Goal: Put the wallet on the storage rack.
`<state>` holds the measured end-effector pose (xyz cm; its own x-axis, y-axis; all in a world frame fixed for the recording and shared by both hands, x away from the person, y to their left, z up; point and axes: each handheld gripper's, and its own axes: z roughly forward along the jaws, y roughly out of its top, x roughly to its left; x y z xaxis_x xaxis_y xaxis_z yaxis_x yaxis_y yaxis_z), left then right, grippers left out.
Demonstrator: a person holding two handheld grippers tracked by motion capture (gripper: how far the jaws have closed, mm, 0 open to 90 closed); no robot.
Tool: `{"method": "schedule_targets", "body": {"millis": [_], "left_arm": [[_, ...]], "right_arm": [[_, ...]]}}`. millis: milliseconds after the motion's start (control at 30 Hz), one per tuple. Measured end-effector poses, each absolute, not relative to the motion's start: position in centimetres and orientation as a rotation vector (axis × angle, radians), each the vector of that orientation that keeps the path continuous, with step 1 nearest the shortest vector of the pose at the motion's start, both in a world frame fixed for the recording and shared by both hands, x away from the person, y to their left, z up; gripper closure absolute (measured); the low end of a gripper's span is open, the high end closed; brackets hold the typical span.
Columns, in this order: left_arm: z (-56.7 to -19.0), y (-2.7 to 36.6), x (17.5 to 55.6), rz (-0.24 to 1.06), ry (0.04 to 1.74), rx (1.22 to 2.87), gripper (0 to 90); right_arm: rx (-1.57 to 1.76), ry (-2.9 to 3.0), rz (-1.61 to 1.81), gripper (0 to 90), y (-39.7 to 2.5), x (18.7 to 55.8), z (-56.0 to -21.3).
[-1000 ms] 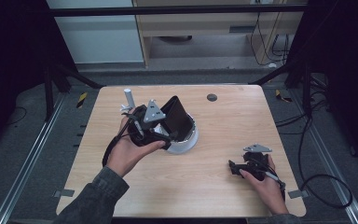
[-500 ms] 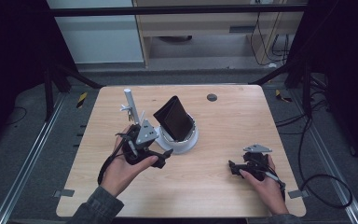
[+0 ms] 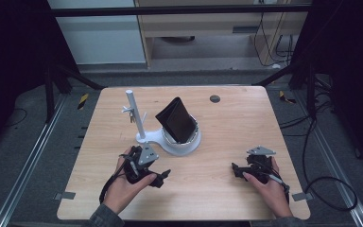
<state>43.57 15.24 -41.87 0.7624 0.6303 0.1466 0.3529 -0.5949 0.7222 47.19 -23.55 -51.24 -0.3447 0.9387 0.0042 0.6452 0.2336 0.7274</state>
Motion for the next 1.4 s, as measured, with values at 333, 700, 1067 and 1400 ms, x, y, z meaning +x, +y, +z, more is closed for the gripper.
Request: {"method": "schedule_targets", "body": {"millis": [333,700,1067,1400], "left_arm": [[-46.0,17.5,44.3,0.477,0.850,2.278,6.8],[-48.3,21.0,44.9,0.515,0.964,2.235,6.8],[-49.8,23.9,46.7,0.521,1.078,2.158,6.6],[-50.8,25.6,48.3,0.507,1.118,2.103,6.4]], "right_arm": [[1.447,2.076,0.899,2.8,-23.5,47.2,-51.2],[1.445,2.079,0.898,2.8,-23.5,47.1,-51.2],[1.441,2.082,0.899,2.8,-23.5,47.1,-51.2],[1.440,2.086,0.901,2.7,-23.5,47.1,-51.2]]}}
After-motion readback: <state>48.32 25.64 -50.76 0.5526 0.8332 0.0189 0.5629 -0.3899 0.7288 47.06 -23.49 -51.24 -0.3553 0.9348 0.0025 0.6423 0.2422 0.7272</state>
